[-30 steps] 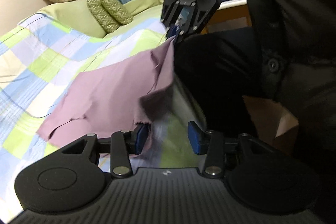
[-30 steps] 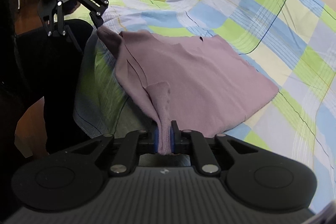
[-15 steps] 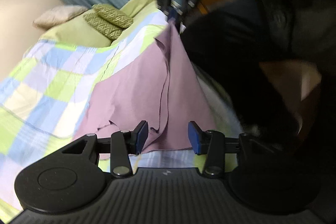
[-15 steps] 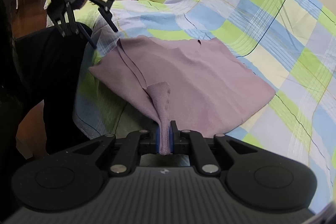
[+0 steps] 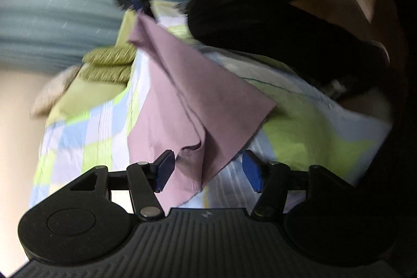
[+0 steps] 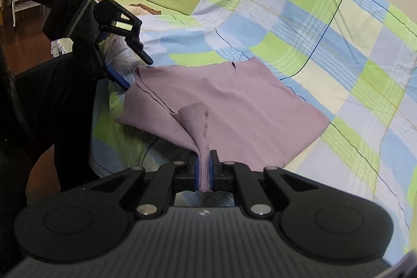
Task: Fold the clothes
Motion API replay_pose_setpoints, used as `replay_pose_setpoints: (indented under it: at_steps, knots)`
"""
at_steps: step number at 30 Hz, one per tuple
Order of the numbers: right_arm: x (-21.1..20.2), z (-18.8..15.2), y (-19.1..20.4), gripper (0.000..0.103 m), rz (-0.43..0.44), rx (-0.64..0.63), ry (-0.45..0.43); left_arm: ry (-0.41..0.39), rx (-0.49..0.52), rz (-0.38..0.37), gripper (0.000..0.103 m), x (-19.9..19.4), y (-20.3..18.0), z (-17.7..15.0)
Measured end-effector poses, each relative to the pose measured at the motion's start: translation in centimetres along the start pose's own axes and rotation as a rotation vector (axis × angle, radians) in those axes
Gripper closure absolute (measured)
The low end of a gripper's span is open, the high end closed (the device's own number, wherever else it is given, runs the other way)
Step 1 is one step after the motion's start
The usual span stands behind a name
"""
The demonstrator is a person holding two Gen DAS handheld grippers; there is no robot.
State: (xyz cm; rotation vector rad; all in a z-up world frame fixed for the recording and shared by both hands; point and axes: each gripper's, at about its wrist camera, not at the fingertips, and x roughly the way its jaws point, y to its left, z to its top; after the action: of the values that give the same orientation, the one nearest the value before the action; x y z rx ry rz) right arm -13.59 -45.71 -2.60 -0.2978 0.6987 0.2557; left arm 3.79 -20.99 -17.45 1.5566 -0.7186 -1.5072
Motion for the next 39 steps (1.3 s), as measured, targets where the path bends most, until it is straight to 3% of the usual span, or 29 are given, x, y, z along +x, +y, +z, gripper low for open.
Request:
replay_pose_setpoints:
  at_steps: [4,8,11,15,17,20,22,26,28,30,32,36,38,39]
  knots:
    - [0.0,0.2,-0.1,0.098,-0.005,0.008,-0.002,-0.001,0.077,0.027,0.033,1.3,-0.5,0.1]
    - [0.1,0.3,-0.1,0.098,-0.009,0.008,-0.003,0.004,0.022,0.027,0.036,1.6,-0.4,0.3]
    - [0.0,0.3,0.0,0.098,-0.011,0.012,-0.006,0.021,-0.08,-0.008,0.052,1.6,0.5,0.7]
    - [0.0,0.1,0.1,0.098,-0.011,0.018,-0.01,0.028,-0.153,-0.025,0.084,1.4,1.1,1.2]
    - [0.0,0.0,0.0,0.098,-0.004,0.017,-0.008,0.026,-0.211,-0.044,0.087,0.4,1.5,0.9]
    - [-0.2,0.2,-0.2,0.098,0.012,0.001,0.001,-0.003,-0.439,-0.168,0.088,-0.1,5.1,-0.6]
    - [-0.5,0.9,-1.4,0.098,0.043,0.003,-0.003,-0.045,-0.691,-0.261,0.091,0.2,9.0,-3.2]
    - [-0.5,2.6,-5.5,0.099,0.082,0.055,-0.057,-0.078,-1.04,-0.305,0.092,2.1,14.8,-8.9]
    - [0.4,3.6,-9.7,0.099,0.106,0.15,-0.119,-0.06,-1.267,-0.274,0.092,4.5,17.9,-13.6]
    - [2.3,3.9,-13.6,0.099,0.123,0.26,-0.165,-0.033,-1.458,-0.299,0.092,7.5,19.5,-17.6]
    - [5.4,3.3,-17.3,0.099,0.163,0.389,-0.17,-0.024,-1.545,-0.322,0.093,9.6,19.6,-19.7]
    - [15.1,-0.4,-25.1,0.098,0.248,0.719,-0.1,0.012,-1.658,-0.408,0.092,14.1,17.9,-22.2]
    - [17.3,-2.0,-26.0,0.096,0.267,0.775,-0.074,-0.007,-1.696,-0.412,0.087,14.3,17.4,-22.5]
    - [17.8,-2.5,-26.1,0.094,0.274,0.792,-0.074,-0.013,-1.708,-0.409,0.075,14.2,17.2,-22.7]
